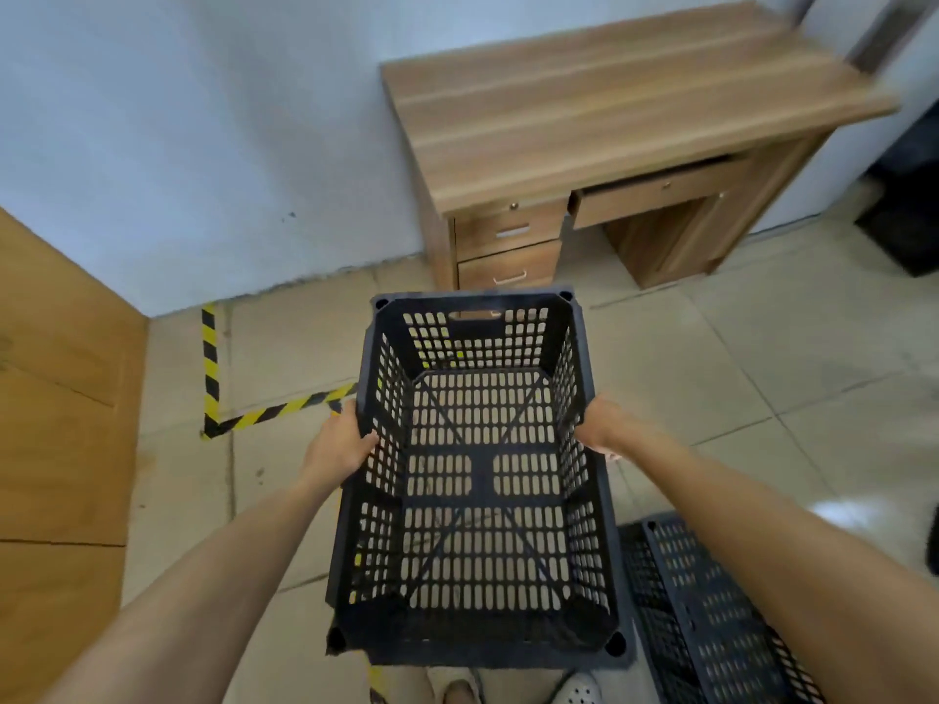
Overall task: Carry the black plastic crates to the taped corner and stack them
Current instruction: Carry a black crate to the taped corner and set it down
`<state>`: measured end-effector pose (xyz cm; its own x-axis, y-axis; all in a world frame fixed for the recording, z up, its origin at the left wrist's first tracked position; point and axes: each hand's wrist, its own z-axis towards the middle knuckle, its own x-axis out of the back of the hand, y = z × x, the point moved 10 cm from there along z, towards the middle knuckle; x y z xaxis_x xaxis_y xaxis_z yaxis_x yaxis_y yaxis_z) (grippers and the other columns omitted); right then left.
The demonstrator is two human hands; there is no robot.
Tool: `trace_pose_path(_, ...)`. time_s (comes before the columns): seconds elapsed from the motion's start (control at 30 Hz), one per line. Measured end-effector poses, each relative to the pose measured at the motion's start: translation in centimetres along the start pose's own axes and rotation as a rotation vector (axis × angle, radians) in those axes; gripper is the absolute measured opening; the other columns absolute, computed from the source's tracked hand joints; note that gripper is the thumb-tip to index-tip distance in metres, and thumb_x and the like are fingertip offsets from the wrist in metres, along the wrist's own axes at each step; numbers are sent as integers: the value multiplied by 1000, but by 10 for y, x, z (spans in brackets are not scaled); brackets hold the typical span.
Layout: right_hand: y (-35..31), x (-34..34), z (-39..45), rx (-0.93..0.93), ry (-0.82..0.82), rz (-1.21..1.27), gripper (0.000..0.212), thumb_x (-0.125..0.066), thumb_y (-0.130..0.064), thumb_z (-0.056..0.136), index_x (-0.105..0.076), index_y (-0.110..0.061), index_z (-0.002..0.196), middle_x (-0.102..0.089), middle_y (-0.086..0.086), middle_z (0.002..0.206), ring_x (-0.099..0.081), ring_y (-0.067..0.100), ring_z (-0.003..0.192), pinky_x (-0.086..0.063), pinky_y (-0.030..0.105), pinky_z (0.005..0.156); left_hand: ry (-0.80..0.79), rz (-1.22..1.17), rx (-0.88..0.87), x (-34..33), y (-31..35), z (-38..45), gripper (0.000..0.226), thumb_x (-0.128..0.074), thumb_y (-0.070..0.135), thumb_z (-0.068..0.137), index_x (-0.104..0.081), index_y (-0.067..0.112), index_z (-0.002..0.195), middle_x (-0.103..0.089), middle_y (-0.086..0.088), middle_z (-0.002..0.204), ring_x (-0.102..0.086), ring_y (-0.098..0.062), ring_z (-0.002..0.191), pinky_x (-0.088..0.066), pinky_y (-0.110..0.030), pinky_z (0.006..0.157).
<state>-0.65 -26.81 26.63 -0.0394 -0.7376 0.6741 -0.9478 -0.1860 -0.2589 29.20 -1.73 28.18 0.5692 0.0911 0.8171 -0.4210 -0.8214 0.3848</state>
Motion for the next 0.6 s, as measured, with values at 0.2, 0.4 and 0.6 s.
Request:
trace_pose_path(0.2,-101,70,-89,80,96,-135,26,-52,-20,96,-59,-2,113,-64,9,102,-62,24,89,-52,33,76,157,-45,-68,120,-6,-22,49,-66,34,87,-47,21,130,-67,-6,117,-66,-27,102,-55,-47,87)
trace_pose_path(0.4,-177,94,-140,137,108,-110,31,-49,-17,97,-56,1,120,-63,18,116,-66,32,101,-58,40,87,242,-17,-70,205,-21,-44,44,-66,27,89,-51,20,129,-67,-8,113,-64,-29,101,-52,-39,84)
trace_pose_path(0.6,-222,83,-160,193,71,-113,31,-48,-19,99,-56,2,121,-63,18,120,-65,32,107,-55,41,92,285,-14,-56,248,-53,-54,45,-64,24,87,-52,21,129,-67,-11,113,-63,-31,102,-52,-41,87)
